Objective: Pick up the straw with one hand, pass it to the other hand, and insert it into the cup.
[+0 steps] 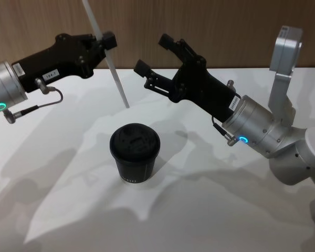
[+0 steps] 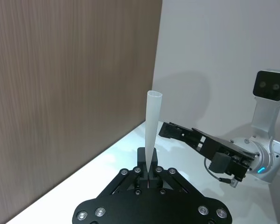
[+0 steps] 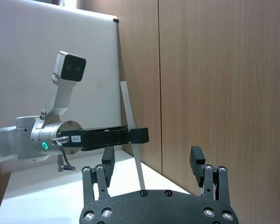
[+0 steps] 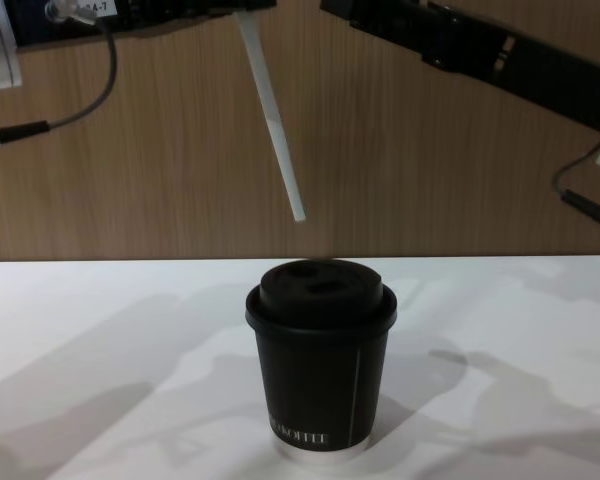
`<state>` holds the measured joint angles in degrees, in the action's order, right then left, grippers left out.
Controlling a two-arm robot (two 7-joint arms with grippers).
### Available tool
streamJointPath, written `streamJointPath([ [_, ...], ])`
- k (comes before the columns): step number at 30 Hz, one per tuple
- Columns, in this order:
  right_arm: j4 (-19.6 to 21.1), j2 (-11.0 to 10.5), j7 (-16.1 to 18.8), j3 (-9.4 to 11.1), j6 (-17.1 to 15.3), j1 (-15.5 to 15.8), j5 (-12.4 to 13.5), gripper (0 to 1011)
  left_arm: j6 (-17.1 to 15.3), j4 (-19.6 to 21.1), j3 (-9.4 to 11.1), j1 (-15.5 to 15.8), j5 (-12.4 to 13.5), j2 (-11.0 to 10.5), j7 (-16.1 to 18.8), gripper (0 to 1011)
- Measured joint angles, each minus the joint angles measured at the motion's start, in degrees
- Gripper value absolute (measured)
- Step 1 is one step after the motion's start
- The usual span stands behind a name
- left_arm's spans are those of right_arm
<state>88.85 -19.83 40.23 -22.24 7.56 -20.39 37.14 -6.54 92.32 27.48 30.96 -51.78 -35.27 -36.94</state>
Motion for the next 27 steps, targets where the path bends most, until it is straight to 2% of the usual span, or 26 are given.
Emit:
streamJointPath([
  [12,0.0,0.0,0.0,0.0,0.0,0.0,0.0,1001,-2.0,-0.4,0.8,0.5,-1.7,-0.8,-1.2,3],
  [27,0.0,0.0,0.0,0.0,0.0,0.0,0.0,1001,-5.1,-0.9,1.4,1.1,-5.3,-1.4,-2.5,3],
])
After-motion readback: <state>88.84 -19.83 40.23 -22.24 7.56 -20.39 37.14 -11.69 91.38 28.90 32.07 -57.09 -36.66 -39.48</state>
